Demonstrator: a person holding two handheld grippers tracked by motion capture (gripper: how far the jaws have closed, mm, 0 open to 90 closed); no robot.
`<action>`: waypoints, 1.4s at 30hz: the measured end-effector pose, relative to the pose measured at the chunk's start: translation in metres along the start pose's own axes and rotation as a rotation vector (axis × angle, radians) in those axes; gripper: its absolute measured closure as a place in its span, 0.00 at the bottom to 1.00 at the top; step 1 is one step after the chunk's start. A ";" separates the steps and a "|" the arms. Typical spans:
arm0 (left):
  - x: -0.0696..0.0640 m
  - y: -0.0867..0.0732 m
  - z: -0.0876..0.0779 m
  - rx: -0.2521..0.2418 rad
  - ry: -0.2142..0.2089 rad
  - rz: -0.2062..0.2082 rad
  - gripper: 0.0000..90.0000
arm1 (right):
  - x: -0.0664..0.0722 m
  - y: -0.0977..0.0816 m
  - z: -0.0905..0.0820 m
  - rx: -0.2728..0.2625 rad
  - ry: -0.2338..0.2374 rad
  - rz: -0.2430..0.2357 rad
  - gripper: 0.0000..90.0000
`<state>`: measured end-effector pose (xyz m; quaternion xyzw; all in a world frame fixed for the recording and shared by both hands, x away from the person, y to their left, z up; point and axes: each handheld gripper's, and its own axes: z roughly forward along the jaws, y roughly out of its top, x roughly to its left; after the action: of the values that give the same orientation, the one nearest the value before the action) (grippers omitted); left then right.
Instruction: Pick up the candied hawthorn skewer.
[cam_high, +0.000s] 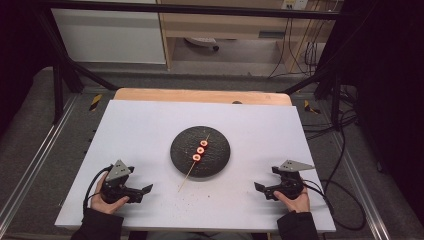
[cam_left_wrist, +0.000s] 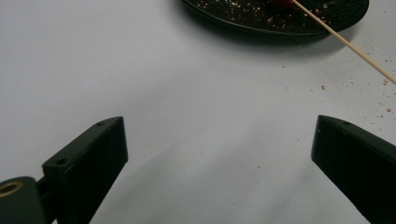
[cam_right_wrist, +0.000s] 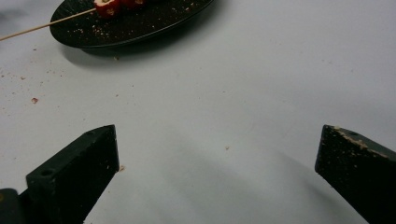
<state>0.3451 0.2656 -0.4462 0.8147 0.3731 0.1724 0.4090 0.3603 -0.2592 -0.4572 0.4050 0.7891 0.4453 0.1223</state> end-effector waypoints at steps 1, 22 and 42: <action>0.000 0.000 0.000 0.000 0.001 0.001 0.04 | 0.000 0.000 0.000 0.002 0.000 -0.002 0.01; -0.021 0.009 0.008 0.022 -0.009 0.041 0.04 | 0.001 0.000 0.000 -0.001 0.001 0.004 0.01; -0.058 0.040 0.023 0.057 -0.015 0.051 0.08 | 0.001 -0.001 0.001 0.015 -0.014 -0.007 0.01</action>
<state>0.3387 0.1939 -0.4264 0.8365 0.3540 0.1659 0.3840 0.3601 -0.2577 -0.4582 0.4064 0.7930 0.4360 0.1261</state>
